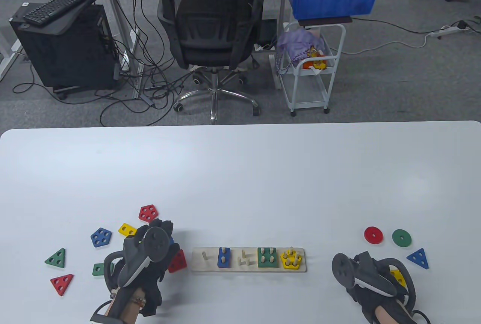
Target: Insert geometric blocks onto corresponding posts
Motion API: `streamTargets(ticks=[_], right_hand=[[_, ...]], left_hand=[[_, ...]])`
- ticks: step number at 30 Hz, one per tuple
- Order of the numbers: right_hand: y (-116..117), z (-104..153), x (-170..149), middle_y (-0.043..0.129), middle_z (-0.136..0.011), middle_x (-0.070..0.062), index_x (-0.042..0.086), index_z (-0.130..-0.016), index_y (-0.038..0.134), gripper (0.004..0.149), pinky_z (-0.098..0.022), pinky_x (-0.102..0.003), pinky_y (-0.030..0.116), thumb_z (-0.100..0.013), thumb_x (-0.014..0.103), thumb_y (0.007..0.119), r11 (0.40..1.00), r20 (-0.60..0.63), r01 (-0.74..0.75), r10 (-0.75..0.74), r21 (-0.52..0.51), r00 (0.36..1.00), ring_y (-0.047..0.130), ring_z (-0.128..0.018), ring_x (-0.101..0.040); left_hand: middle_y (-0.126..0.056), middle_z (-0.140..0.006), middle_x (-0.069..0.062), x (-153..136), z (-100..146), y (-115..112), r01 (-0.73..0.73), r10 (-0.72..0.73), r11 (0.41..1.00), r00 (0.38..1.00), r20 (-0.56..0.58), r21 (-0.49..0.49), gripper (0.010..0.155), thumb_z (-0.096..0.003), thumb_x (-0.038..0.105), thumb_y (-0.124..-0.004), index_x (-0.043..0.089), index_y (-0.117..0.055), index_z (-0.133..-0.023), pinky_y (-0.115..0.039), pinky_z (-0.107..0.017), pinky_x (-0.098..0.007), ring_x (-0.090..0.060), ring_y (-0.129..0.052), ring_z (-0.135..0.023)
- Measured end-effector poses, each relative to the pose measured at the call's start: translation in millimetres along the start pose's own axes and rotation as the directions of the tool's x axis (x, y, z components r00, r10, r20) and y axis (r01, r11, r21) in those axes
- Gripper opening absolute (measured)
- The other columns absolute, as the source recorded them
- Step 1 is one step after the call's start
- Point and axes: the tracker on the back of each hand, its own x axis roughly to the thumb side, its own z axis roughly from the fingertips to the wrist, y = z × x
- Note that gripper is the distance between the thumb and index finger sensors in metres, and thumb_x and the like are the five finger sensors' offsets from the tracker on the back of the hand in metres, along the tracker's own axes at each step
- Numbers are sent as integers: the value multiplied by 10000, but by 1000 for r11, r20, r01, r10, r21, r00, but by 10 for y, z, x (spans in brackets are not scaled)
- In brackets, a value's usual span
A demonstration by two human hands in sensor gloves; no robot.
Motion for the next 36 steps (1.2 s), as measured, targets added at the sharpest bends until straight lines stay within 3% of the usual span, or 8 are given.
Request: streamTargets(ticks=[10,12,22,29,36], right_hand=[[12,6,-3,789,-915,-195,123,-928,734,650,-566,-637,765,-380,419,921,999,17,0,0,-35,1000,945,-692,-383],[-28,36,3,802,-906,-192,124,-920,742,647,-554,-615,789,-376,426,920,994,32,28,-25,-104,999,957,-682,-374],[-576,21,167,789,-916,-199,122,-930,733,645,-551,-622,783,-387,420,914,943,168,169,-125,-286,978,946,-689,-380],[-958,-111,484,782,-928,-196,120,-943,724,649,-559,-627,772,-397,418,908,924,263,194,-108,-331,959,942,-700,-379],[-1050,-247,766,785,-930,-194,121,-955,710,660,-560,-621,777,-401,421,905,921,355,237,-119,-310,927,948,-704,-370]], left_hand=[[-560,-1199,133,0,1,4,-1,1,1000,1000,1,0,673,-406,629,-688,455,-568,-1045,-513,-815,-550,-196,-620,-1132],[-562,-1198,134,-1,2,6,-2,2,1000,1000,0,1,673,-405,629,-688,456,-570,-1044,-514,-815,-550,-196,-618,-1133],[-559,-1199,136,-7,8,14,-6,6,1000,1000,-1,2,672,-406,631,-685,458,-568,-1044,-511,-816,-551,-197,-614,-1135],[-556,-1201,135,-6,9,13,1,-1,1000,1000,-2,-1,670,-406,633,-680,462,-567,-1044,-509,-816,-553,-196,-612,-1137],[-553,-1202,135,-7,5,12,-3,3,1000,1000,-2,-2,671,-406,634,-680,460,-567,-1044,-506,-817,-554,-196,-605,-1140]])
